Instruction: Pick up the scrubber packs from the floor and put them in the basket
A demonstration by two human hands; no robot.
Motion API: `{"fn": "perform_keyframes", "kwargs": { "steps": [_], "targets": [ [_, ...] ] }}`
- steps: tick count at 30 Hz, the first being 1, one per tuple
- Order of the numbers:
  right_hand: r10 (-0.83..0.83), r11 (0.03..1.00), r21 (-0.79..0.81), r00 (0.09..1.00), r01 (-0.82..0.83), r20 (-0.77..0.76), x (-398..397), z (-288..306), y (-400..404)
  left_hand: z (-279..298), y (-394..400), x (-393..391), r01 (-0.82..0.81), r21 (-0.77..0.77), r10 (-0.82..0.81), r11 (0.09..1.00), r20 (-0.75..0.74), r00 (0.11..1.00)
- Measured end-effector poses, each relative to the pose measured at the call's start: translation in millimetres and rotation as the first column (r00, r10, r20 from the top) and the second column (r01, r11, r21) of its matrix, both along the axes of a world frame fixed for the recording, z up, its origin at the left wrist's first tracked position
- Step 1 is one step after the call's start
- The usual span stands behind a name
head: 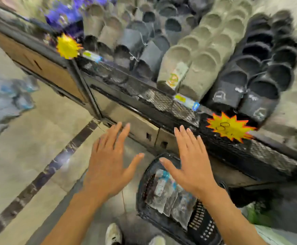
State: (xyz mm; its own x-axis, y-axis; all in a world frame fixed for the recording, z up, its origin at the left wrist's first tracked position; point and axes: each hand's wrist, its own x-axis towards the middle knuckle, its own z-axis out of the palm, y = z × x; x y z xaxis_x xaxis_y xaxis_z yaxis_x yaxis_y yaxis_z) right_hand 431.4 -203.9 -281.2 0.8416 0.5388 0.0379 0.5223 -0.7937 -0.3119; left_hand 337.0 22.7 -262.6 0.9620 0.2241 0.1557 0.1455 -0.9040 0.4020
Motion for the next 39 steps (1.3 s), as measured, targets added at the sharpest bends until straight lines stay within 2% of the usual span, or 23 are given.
{"fn": "perform_keyframes", "kwargs": {
  "steps": [5,10,14,18,23,33,39],
  "targets": [
    [0.159,0.987,0.019,0.986,-0.16,0.042,-29,96,98,82,94,-55,-0.142,0.018,0.14,0.99,0.086,0.986],
    [0.276,0.961,0.001,0.958,-0.277,0.081,-60,143,187,130,184,-123,-0.324,0.016,0.318,0.946,0.149,0.936],
    [0.362,0.93,0.021,0.924,-0.368,0.124,-78,163,256,148,240,-178,-0.447,-0.002,0.44,0.895,0.175,0.881],
    [0.444,0.891,0.048,0.887,-0.452,0.125,-87,172,325,152,280,-219,-0.589,-0.029,0.584,0.808,0.178,0.792],
    [0.566,0.81,0.117,0.818,-0.575,0.106,-82,174,418,152,337,-239,-0.683,-0.075,0.684,0.726,0.183,0.707],
    [0.702,0.687,0.181,0.707,-0.704,0.086,-21,162,656,151,524,-205,-0.799,0.051,0.791,0.599,0.119,0.6],
    [0.761,0.63,0.167,0.645,-0.759,0.063,9,164,786,153,624,-186,-0.864,0.078,0.858,0.498,0.102,0.503]
  ]
}}
